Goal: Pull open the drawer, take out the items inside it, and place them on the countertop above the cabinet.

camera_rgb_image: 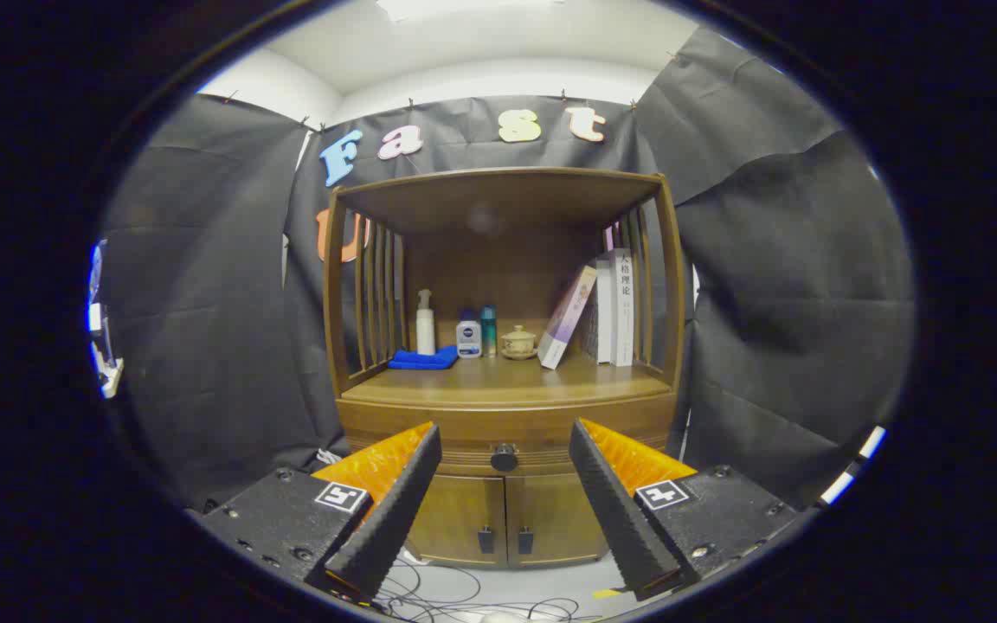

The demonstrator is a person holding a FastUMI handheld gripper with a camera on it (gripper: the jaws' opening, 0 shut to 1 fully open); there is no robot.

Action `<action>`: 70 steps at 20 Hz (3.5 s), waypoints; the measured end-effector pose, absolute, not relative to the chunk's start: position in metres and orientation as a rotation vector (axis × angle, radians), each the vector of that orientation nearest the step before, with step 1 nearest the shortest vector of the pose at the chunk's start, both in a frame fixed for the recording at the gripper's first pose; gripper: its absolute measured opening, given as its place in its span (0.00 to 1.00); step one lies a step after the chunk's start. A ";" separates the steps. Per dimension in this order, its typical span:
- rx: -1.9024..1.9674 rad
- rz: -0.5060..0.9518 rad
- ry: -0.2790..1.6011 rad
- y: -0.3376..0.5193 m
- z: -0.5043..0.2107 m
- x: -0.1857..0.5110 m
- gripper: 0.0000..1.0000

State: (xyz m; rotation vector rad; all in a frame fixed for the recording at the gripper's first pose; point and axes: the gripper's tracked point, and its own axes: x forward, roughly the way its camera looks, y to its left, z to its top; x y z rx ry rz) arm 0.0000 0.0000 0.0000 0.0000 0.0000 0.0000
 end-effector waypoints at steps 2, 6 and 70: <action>0.005 0.000 0.008 0.000 -0.001 0.001 0.98; -0.001 -0.002 0.004 0.002 0.002 0.000 0.98; -0.103 -0.080 0.210 -0.007 -0.140 0.207 0.41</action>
